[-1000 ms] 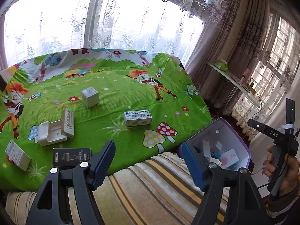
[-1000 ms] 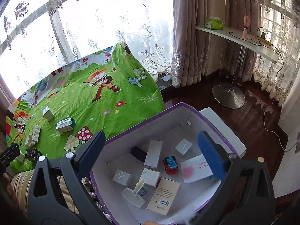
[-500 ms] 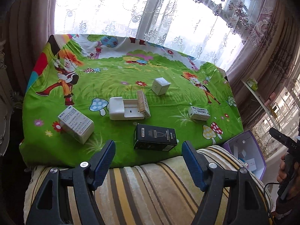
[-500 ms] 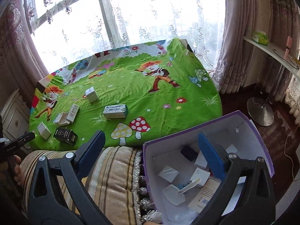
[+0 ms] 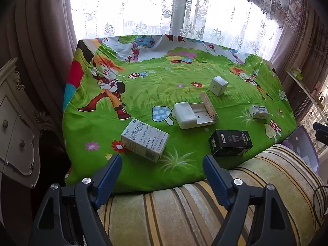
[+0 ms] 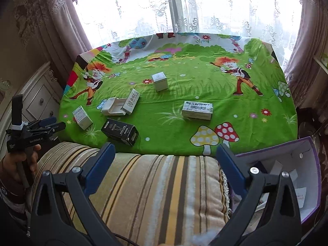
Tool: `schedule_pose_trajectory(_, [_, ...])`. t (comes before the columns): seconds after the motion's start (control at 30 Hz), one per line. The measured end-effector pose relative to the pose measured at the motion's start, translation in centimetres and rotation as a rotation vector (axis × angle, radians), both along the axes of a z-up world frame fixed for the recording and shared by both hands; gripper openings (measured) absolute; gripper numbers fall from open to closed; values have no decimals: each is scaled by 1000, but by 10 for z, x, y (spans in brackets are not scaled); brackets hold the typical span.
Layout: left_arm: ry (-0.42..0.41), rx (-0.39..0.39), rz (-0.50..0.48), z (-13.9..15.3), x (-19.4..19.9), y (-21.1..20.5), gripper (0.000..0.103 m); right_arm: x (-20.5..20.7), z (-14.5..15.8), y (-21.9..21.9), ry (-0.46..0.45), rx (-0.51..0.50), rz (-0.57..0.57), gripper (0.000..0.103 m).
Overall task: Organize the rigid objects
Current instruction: 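Grasp a white medicine box with the left tool while the right tool grasps the black DORMI box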
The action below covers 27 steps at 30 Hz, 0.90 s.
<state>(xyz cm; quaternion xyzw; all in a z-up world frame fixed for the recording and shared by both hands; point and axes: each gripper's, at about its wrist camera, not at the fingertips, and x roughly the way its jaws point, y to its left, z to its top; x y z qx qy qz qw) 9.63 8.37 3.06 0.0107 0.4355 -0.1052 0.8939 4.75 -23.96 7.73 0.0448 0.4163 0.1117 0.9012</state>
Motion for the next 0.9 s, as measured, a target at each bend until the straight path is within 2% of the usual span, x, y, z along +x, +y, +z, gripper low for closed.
schedule_pose_trajectory(0.17, [31, 46, -57, -12, 22, 0, 85, 22, -10, 45, 51, -34, 44, 100])
schedule_pose_trajectory(0.3, [50, 82, -100, -22, 40, -3, 86, 45, -24, 71, 174, -2, 48, 100])
schedule_pose_trajectory(0.4, [68, 106, -107, -31, 55, -2, 88, 56, -34, 90, 203, -34, 51, 100])
schedule_pose_trajectory(0.53, [96, 121, -109, -43, 72, 4, 88, 70, -47, 108, 251, -49, 34, 100])
schedule_pose_trajectory(0.67, [141, 104, -114, -56, 82, 6, 88, 82, -60, 120, 294, -62, 15, 100])
schedule_pose_trajectory(0.7, [157, 100, -111, -59, 84, 6, 86, 85, -62, 122, 302, -61, 11, 100])
schedule_pose_trajectory(0.73, [171, 100, -108, -63, 85, 6, 76, 88, -64, 124, 309, -62, 5, 100])
schedule_pose_trajectory(0.9, [163, 85, -105, -60, 80, 6, 75, 99, -75, 132, 344, -63, -25, 100])
